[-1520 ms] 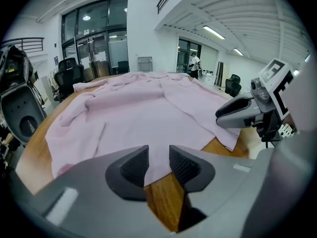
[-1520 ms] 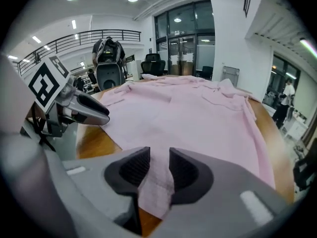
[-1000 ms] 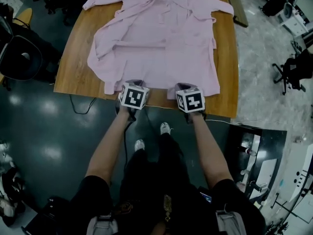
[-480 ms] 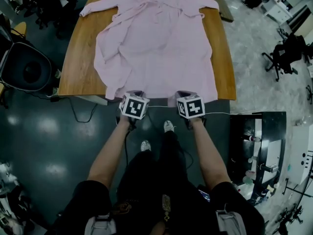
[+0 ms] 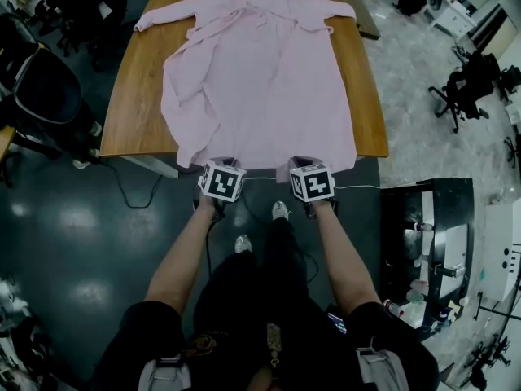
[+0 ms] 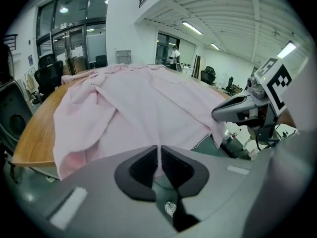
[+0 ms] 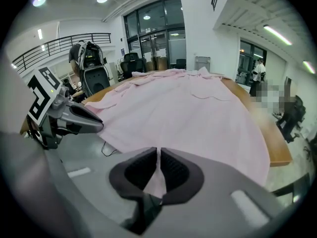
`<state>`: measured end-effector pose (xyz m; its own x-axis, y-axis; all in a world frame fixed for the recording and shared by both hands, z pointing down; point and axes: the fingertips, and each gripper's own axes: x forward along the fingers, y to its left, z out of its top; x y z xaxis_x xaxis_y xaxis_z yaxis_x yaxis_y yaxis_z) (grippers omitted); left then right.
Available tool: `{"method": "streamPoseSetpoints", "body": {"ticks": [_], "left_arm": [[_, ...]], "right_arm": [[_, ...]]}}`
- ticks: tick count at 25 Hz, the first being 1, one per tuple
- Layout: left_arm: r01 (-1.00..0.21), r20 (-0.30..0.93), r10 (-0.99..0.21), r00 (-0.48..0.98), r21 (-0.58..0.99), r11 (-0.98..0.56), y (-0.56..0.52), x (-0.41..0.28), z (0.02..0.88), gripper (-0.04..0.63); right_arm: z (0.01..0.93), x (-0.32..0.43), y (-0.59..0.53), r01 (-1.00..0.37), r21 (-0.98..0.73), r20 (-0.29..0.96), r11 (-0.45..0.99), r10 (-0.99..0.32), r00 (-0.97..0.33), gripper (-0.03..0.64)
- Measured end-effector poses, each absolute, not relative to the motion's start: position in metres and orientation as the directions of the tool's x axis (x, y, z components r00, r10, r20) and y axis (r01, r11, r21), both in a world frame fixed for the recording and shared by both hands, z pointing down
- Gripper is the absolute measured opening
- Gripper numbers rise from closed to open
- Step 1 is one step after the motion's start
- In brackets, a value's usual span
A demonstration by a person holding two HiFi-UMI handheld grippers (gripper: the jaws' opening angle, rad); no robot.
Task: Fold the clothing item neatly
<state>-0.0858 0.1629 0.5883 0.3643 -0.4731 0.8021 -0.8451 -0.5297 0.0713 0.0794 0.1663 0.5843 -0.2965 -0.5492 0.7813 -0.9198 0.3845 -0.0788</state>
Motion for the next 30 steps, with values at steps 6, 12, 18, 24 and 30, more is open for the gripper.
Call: {"method": "streamPoseSetpoints", "body": {"ticks": [6, 12, 18, 24, 30], "left_arm": [[-0.872, 0.757, -0.547, 0.357, 0.06, -0.486, 0.165, -0.1, 0.573, 0.075], [-0.943, 0.7, -0.674, 0.238, 0.0, -0.333, 0.168, -0.159, 0.55, 0.077], [-0.976, 0.687, -0.717, 0.116, -0.055, -0.211, 0.172, -0.212, 0.541, 0.14], [-0.989, 0.719, -0.691, 0.076, -0.033, -0.142, 0.174, -0.239, 0.559, 0.156], [-0.995, 0.727, -0.683, 0.066, -0.001, -0.098, 0.166, -0.25, 0.565, 0.156]], "right_arm": [[0.563, 0.075, 0.162, -0.898, -0.06, 0.746, 0.437, -0.578, -0.331, 0.041], [0.537, 0.012, 0.141, -0.809, -0.075, 0.682, 0.583, -0.561, -0.468, 0.041], [0.525, -0.076, 0.119, -0.656, -0.095, 0.65, 0.749, -0.453, -0.611, 0.041], [0.538, -0.145, 0.085, -0.529, -0.083, 0.674, 0.845, -0.343, -0.654, 0.044], [0.568, -0.163, 0.051, -0.511, -0.054, 0.737, 0.858, -0.312, -0.6, 0.124]]}}
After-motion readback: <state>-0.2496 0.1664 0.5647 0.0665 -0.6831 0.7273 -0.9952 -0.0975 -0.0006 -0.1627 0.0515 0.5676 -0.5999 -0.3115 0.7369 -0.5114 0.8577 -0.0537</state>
